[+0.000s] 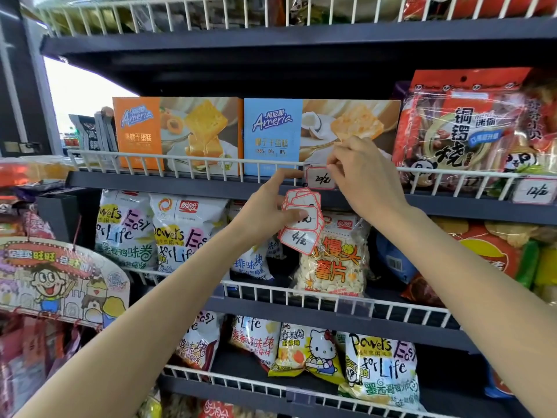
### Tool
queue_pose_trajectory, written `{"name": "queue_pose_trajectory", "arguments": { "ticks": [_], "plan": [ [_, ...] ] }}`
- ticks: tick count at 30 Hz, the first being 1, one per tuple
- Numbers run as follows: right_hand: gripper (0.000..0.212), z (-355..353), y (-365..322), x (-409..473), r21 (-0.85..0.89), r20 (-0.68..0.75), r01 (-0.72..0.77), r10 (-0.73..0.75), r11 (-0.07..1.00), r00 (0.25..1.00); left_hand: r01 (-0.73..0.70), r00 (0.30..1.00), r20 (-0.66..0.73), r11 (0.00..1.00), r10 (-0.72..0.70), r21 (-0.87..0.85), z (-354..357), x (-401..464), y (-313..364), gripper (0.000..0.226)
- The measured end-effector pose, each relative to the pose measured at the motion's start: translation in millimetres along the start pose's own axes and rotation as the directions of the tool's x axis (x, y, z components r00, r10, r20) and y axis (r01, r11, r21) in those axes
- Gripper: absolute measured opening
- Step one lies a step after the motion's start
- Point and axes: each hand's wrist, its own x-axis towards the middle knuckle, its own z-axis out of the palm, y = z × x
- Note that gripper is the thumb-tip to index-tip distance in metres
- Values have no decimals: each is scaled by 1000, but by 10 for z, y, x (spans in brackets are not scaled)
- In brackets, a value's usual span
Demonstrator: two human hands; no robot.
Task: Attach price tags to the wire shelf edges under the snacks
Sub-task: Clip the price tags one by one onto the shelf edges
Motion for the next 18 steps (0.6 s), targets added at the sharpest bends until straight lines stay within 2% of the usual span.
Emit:
{"name": "queue_pose_trajectory", "arguments": {
  "ticks": [5,10,14,18],
  "plan": [
    [26,10,-21,-48,-79,-37,50,-53,996,998,-14,1000,4,1000,14,7,-5,-13,30,53],
    [5,45,-6,-92,-205,-84,103,-122,973,989,-8,1000,2,1000,8,29,-23,2,46,54],
    [18,37,-28,-137,-276,-47,145,-164,950,985,-11,1000,-2,999,11,35,-33,10,70,56],
    [31,46,-21,-194,-301,-70,168,-198,939,978,-10,1000,-6,1000,10,29,-31,17,84,57]
  ]
}}
